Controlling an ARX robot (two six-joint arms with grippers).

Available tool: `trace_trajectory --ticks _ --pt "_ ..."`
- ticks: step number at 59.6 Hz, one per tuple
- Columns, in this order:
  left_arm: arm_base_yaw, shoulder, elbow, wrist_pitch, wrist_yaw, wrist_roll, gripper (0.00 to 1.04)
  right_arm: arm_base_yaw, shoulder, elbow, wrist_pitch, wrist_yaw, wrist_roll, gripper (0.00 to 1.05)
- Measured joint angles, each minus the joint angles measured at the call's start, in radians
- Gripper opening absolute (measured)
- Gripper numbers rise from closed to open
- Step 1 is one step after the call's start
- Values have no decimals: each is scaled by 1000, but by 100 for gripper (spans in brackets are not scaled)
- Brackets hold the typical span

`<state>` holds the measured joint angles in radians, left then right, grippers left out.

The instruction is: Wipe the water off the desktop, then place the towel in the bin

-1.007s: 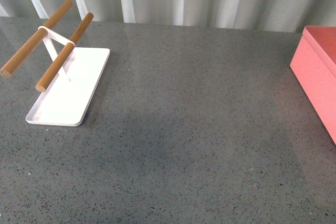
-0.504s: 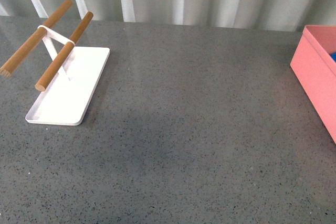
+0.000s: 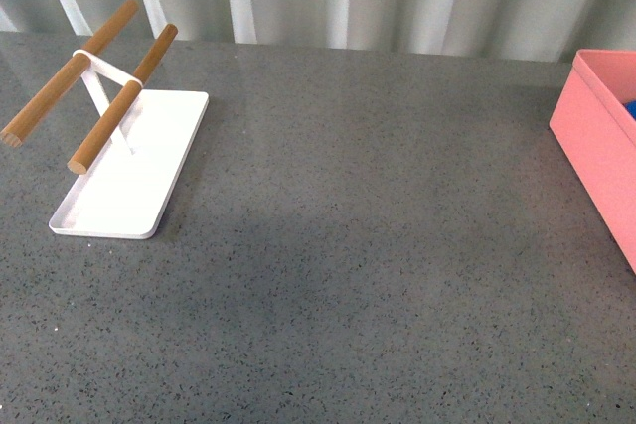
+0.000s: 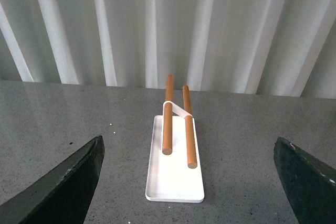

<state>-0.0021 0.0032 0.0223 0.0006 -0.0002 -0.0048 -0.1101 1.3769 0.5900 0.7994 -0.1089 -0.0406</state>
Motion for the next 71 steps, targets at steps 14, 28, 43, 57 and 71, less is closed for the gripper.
trace_trajectory --ticks 14,28,43,57,71 --pt "0 0 0 0 0 0 98 31 -135 -220 55 32 23 3" --pt "0 0 0 0 0 0 98 95 -279 -357 57 101 24 3" --pt "0 0 0 0 0 0 98 107 -457 -470 -13 105 26 3" --pt "0 0 0 0 0 0 98 108 -608 -544 -73 105 28 3" --pt "0 0 0 0 0 0 98 108 -744 -569 -182 105 29 3"
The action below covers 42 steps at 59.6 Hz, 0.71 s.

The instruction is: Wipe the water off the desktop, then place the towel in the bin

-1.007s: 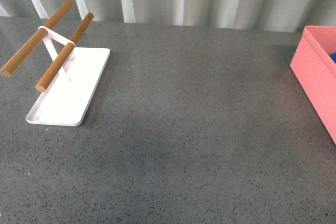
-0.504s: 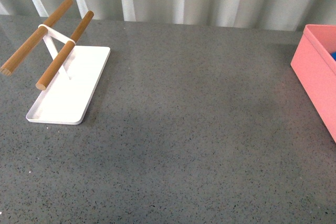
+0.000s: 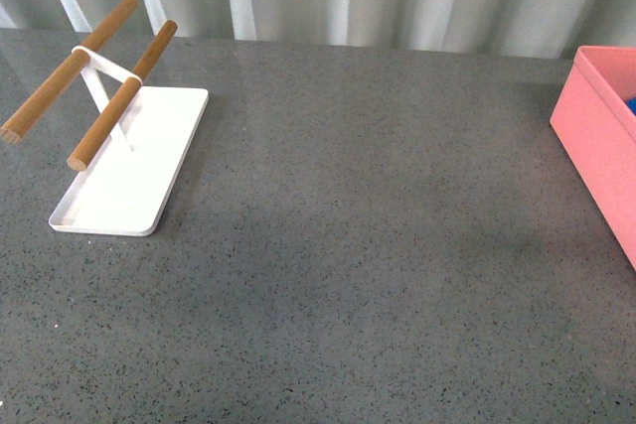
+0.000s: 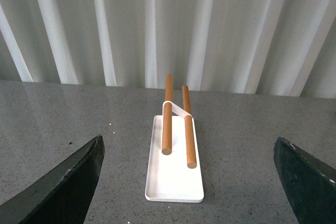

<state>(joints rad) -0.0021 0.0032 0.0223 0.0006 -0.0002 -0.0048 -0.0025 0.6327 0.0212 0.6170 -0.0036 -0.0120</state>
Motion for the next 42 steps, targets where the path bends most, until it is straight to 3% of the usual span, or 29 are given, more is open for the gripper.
trace_trajectory --ticks 42 --pt "0 0 0 0 0 0 98 0 -391 -2 -371 3 2 3"
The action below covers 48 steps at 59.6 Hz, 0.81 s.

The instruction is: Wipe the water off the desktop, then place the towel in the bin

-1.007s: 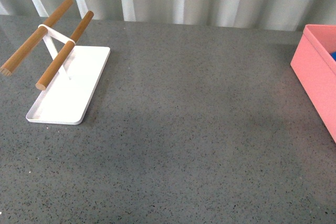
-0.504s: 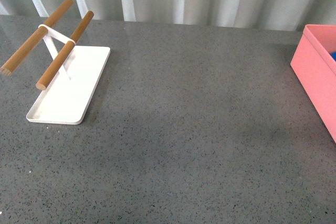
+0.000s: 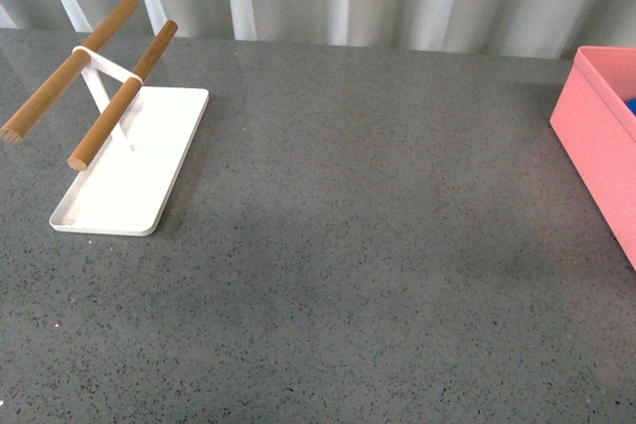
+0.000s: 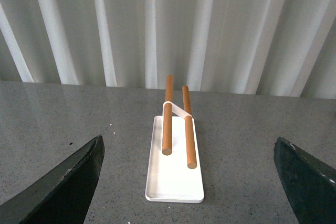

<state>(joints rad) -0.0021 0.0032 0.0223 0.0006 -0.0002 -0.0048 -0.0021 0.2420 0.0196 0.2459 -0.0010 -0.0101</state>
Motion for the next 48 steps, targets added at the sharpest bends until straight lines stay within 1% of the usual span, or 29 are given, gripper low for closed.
trace_trajectory --ticks 17,21,23,38,39,47,48 --pt "0 0 0 0 0 0 98 0 -73 0 -74 0 0 3" --pt "0 0 0 0 0 0 98 0 -172 0 -207 0 0 3" --pt "0 0 0 0 0 0 98 0 -203 0 -236 0 1 3" --pt "0 -1 0 0 0 0 98 0 -238 1 -244 0 0 3" --pt "0 -1 0 0 0 0 98 0 -238 1 -244 0 0 4" --pt "0 -1 0 0 0 0 98 0 -238 1 -244 0 1 30" --pt "0 -1 0 0 0 0 98 0 -238 1 -244 0 1 32"
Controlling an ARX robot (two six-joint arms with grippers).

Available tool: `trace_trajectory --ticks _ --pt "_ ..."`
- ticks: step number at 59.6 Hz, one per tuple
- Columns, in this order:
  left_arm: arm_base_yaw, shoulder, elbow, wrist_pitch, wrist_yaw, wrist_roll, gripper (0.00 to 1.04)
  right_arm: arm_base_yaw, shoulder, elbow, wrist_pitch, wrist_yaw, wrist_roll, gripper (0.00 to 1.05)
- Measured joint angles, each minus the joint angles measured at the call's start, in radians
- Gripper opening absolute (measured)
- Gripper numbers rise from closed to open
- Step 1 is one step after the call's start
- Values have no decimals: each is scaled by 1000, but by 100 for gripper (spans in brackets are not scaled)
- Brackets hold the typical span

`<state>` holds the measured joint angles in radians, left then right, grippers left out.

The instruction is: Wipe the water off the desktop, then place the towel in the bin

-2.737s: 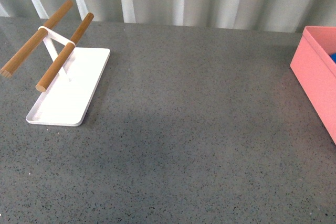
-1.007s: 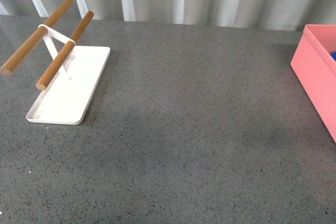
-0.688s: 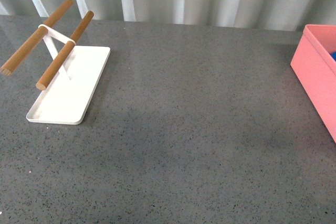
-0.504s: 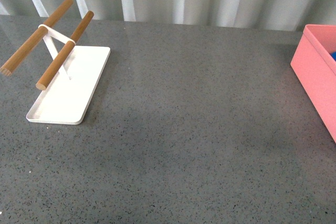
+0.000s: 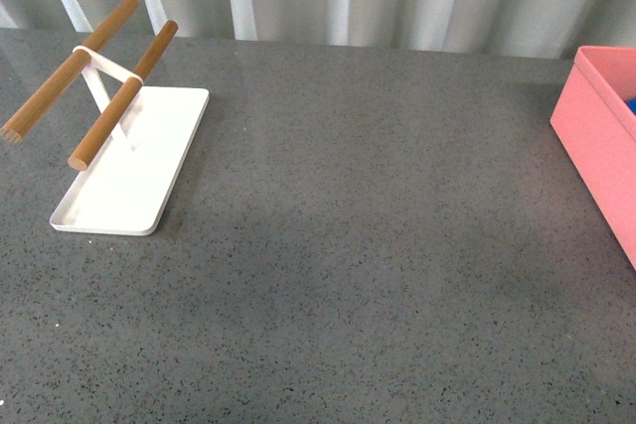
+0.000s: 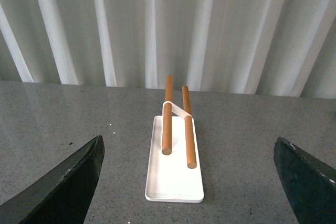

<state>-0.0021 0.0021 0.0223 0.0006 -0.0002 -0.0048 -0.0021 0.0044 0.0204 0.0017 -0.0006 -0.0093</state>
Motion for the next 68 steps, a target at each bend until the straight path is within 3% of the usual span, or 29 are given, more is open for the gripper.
trace_trajectory --ticks 23,68 --pt "0 0 0 0 0 0 98 0 0 0 0 0 1 99" --pt "0 0 0 0 0 0 98 0 0 0 0 0 4 98"
